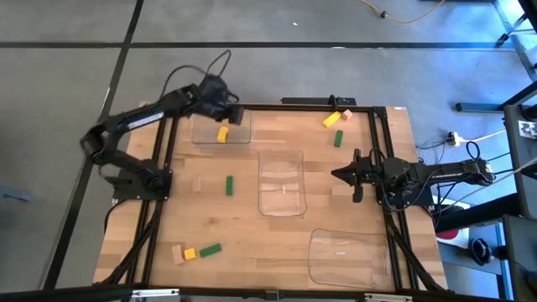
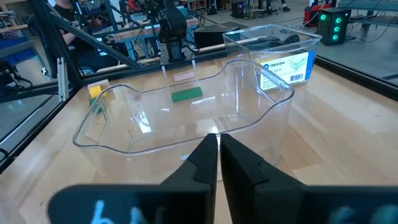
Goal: Sort & place blocks by color
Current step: Put the top yellow block into the top transparent bin
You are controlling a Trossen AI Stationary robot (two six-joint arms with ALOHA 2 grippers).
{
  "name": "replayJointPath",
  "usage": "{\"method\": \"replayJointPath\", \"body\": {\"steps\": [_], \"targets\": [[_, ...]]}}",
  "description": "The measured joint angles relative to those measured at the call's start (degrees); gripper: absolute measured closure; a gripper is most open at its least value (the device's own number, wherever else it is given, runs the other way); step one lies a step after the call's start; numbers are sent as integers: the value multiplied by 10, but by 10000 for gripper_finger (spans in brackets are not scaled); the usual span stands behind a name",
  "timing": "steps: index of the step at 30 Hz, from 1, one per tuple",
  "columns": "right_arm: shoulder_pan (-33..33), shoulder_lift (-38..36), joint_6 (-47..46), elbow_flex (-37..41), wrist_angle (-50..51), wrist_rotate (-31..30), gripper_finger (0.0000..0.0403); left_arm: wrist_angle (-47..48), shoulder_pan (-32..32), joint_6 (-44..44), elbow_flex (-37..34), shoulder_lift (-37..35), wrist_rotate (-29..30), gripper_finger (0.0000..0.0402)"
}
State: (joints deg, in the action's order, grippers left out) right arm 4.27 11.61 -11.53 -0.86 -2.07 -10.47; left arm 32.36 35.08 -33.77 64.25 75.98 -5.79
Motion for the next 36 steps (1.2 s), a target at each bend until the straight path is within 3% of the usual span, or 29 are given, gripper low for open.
{"method": "replayJointPath", "body": {"steps": [3,6,8,12,15,23,28,36], "targets": [[0,0,0,0,0,0,379,-61,-88,-9,-52,-85,67,203],[0,0,0,0,0,0,379,-182,-170,-32,-139,-166,109,203],[0,0,0,0,0,0,379,-293,-210,-21,-198,-213,100,203],[0,0,0,0,0,0,379,-500,-245,30,-304,-279,25,203],[0,0,0,0,0,0,379,-587,-248,54,-350,-314,-10,203],[0,0,0,0,0,0,379,-589,-248,122,-376,-356,-47,203],[0,0,12,0,-2,0,379,-590,-248,138,-373,-356,-40,203],[0,0,-199,0,-68,-1,379,-576,-248,140,-372,-356,-5,203]]}}
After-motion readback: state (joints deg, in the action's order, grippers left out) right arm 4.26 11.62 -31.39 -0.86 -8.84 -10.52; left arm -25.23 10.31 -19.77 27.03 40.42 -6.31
